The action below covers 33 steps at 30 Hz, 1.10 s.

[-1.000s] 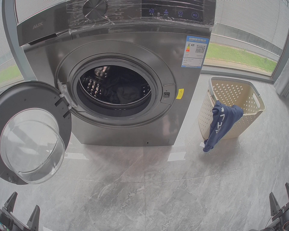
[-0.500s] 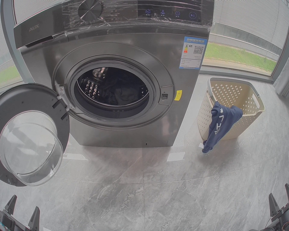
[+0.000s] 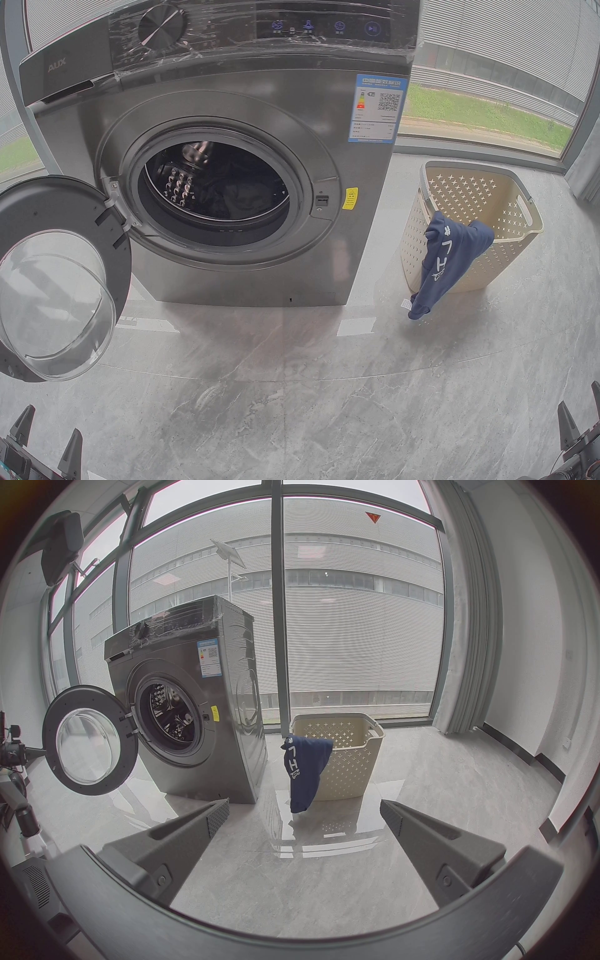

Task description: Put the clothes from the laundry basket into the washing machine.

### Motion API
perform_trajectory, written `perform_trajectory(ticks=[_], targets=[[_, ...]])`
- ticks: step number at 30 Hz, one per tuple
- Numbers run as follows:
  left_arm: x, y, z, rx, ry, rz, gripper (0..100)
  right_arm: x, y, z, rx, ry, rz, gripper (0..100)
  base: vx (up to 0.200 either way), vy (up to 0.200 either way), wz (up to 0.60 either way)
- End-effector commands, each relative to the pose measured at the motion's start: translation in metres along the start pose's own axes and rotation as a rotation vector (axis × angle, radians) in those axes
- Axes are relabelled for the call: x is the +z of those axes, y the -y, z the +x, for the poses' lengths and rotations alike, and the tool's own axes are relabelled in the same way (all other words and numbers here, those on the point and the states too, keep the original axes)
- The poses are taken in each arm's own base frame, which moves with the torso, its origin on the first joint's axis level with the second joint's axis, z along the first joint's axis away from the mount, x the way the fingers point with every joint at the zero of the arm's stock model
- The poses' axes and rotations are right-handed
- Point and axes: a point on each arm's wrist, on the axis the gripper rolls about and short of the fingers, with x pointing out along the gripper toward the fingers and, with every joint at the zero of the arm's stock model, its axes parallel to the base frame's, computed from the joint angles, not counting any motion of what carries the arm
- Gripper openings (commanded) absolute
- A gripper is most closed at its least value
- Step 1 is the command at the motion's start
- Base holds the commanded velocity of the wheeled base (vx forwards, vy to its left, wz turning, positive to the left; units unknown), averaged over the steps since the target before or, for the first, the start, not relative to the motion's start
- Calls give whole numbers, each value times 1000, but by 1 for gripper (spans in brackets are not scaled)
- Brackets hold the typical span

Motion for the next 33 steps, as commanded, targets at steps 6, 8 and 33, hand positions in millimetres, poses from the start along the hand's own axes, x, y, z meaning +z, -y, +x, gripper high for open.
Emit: perform_trajectory(ticks=[6, 8, 33], targets=[[-3, 0, 0, -1, -1, 5, 100, -5, 0, 0, 0, -5, 0, 100, 0, -167, 0], [-3, 0, 0, -1, -1, 3, 100, -5, 0, 0, 0, -5, 0, 100, 0, 0, 0], [-3, 0, 0, 0, 5, -4, 100, -5, 0, 0, 0, -5, 0, 100, 0, -104, 0]])
